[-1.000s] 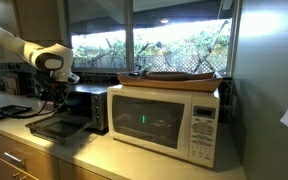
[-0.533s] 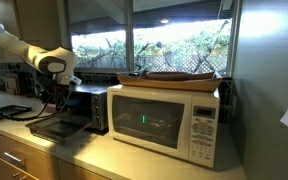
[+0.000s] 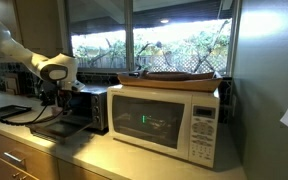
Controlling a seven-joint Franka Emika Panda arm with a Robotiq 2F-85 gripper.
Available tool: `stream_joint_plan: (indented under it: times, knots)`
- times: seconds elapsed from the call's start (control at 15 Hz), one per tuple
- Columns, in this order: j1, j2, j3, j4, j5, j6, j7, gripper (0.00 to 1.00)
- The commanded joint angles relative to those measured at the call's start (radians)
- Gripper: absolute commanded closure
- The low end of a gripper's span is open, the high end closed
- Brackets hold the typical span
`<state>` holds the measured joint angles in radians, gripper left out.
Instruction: Move the purple bowl to the bottom space in the oven
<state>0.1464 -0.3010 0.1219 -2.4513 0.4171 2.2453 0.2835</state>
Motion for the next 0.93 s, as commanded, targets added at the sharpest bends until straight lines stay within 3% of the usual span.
stream_joint_plan:
  times: [0.0, 0.4, 0.87]
  knots:
    - [-0.031, 0.002, 0.049, -0.049, -0.045, 0.15, 0.153, 0.99]
    - [-0.073, 0.032, 0.113, -0.084, -0.19, 0.317, 0.399, 0.99]
    - [-0.09, 0.074, 0.137, -0.076, -0.301, 0.396, 0.614, 0.99]
